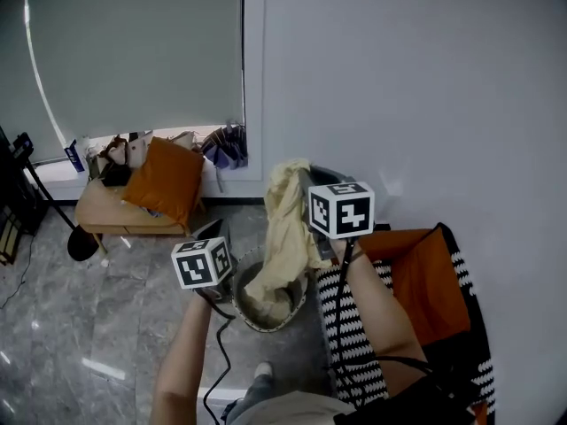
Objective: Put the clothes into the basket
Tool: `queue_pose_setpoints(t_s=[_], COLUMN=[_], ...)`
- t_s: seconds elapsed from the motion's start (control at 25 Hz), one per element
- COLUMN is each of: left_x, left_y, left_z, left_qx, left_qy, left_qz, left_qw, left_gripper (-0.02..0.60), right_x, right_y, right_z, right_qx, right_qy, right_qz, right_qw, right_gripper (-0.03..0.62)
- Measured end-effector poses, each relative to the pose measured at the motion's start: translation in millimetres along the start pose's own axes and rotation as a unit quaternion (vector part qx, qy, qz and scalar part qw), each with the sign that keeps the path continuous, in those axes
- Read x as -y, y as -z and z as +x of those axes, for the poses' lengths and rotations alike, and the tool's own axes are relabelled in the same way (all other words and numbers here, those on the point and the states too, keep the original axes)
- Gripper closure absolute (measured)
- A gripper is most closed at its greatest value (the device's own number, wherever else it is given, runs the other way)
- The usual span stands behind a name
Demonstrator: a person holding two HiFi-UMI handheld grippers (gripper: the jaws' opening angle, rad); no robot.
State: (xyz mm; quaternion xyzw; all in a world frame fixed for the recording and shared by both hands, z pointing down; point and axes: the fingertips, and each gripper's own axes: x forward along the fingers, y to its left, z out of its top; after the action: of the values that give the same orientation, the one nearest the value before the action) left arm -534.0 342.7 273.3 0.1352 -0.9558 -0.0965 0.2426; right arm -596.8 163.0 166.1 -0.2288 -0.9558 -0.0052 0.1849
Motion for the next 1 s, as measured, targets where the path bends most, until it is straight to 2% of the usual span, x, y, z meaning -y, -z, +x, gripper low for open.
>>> queue_pose_setpoints(t_s=[0.4, 0.76, 1.0], left_x=[-48.8, -87.4, -100.8], left_y=[85.7, 181.0, 230.3], left_z=[24.6, 43.0, 66.3], left_qx=[-0.066, -0.128, -0.178], left_qy=[-0.023, -0.041, -0.032], left_qz=[-0.050, -0.081, -0.094], left_qw=[0.9963, 0.9876, 0.9789], left_gripper=[0.586, 0.586, 0.586], right_x=[-14.2, -25.9, -34.5], right_y=[114.3, 236.9, 315.5], right_z=[57.0, 94.0, 118.4], right_qx=[-0.091, -0.178, -0.239], right_qy=[-0.012, -0.011, -0.011], right_qz=[0.045, 0.088, 0.109], right_qw=[0.995, 0.980, 0.965], right_gripper=[0.560, 0.560, 0.560])
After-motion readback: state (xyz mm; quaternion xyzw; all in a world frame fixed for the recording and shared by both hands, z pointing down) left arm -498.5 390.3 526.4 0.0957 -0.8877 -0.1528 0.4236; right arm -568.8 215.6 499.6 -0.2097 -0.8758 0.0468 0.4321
